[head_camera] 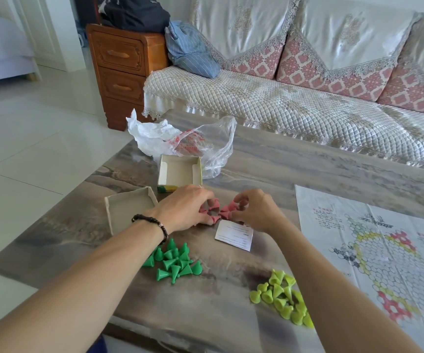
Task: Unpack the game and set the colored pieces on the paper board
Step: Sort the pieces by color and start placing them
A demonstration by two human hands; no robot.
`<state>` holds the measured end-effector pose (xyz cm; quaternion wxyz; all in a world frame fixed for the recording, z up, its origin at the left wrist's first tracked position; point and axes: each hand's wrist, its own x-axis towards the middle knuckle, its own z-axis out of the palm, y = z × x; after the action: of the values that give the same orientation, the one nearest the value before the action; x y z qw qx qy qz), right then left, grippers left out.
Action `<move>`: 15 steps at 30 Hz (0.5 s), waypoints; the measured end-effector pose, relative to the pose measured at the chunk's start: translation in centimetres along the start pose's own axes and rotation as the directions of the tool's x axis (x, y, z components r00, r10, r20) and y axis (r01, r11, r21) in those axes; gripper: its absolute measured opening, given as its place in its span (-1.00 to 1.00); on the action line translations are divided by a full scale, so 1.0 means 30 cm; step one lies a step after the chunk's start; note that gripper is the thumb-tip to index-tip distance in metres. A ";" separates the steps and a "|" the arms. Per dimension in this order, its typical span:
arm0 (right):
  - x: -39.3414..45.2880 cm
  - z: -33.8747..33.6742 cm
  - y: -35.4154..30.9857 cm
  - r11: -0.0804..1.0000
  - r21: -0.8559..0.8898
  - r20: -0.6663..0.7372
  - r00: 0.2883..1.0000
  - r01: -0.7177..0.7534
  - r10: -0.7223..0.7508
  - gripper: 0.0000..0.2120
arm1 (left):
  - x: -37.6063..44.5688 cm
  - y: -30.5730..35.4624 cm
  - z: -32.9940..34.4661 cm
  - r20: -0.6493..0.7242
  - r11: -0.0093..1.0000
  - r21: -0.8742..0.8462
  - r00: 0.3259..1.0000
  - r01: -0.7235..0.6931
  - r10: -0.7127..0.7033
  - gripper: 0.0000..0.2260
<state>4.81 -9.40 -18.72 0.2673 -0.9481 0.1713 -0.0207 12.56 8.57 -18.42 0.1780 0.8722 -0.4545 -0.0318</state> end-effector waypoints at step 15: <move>-0.075 0.026 -0.064 0.981 -0.026 -0.070 0.978 0.195 -0.196 -0.39 | -0.098 -0.114 -0.099 -0.007 0.970 0.170 0.985 0.173 -0.174 -0.43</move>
<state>3.40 -6.72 -18.29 0.2488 -0.9614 0.0871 -0.0795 14.15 13.55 -17.13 0.0977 0.9205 -0.3782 -0.0115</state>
